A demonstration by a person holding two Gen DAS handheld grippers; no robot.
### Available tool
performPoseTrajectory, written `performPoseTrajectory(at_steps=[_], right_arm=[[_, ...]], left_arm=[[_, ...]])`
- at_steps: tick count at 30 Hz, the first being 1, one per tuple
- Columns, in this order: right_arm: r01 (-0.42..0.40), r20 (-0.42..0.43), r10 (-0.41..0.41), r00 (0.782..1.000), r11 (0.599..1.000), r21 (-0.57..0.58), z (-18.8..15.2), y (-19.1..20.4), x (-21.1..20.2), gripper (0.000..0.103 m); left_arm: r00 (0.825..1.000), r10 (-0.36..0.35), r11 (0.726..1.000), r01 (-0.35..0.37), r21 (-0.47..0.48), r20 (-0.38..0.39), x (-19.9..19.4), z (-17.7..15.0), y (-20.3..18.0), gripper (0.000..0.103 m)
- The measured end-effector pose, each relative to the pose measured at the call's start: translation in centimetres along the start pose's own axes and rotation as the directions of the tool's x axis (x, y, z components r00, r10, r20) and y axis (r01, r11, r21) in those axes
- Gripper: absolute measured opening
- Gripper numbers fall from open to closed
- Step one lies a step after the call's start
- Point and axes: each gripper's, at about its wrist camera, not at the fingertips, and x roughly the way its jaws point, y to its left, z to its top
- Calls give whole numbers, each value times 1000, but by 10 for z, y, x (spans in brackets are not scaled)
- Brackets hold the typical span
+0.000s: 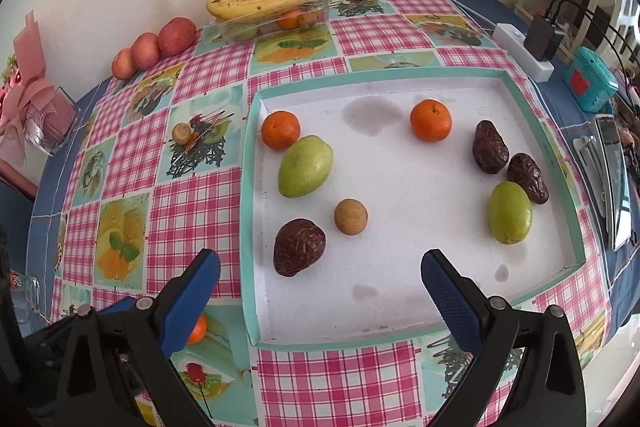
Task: Organize fruits
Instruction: 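Grasp an orange with the left tool while the right grasps a small brown round fruit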
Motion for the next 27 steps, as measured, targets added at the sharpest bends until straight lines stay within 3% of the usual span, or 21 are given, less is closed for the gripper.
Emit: performPoseTrajectory(at_steps=[13, 20, 27], right_arm=[[-6, -13, 6, 1000, 1000, -1, 0, -1, 2, 100], [-5, -14, 5, 1000, 1000, -4, 1, 0, 5, 100], [-39, 16, 39, 999, 999, -13, 8, 9, 6, 100]], left_arm=[[998, 11, 999, -9, 34, -61, 19, -6, -11, 37], [1000, 6, 1000, -6, 18, 14, 10, 6, -10, 36], [991, 91, 992, -81, -98, 103, -5, 27, 12, 36]])
